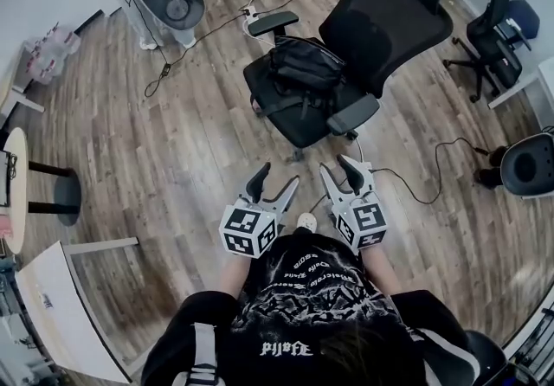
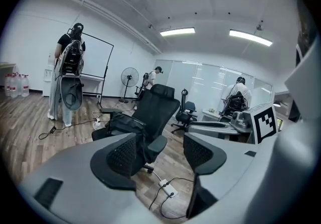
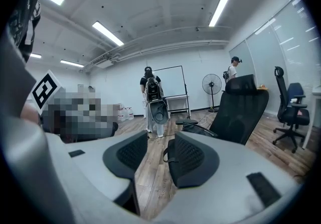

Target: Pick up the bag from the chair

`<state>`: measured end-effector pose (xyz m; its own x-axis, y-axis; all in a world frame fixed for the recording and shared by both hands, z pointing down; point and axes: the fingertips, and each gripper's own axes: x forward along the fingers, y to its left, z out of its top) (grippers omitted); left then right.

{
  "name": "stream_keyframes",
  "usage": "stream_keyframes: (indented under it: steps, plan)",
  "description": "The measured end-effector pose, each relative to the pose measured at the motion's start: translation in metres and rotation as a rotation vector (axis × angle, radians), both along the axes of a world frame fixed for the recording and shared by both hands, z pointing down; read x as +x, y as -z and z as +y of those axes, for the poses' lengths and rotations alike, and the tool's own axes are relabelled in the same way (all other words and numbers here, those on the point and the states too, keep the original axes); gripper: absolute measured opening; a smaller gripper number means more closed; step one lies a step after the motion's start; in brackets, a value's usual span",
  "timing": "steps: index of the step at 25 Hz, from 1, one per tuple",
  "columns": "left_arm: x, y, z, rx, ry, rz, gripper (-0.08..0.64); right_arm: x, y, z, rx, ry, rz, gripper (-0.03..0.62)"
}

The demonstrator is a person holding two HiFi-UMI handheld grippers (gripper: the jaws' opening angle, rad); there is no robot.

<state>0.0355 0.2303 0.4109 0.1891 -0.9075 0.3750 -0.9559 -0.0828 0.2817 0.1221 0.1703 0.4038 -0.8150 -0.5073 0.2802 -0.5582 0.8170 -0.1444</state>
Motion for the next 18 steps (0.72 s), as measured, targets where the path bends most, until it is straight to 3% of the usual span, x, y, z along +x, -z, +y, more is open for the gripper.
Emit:
stream_keyframes:
  steps: [10, 18]
  plan:
    - [0.007, -0.018, -0.068, -0.034, -0.045, 0.014, 0.301, 0.010, -0.018, -0.053, -0.060, -0.048, 0.008, 0.181]
    - [-0.030, -0.035, -0.127, -0.030, -0.095, 0.049, 0.301, -0.029, -0.024, -0.093, -0.041, -0.099, 0.006, 0.181]
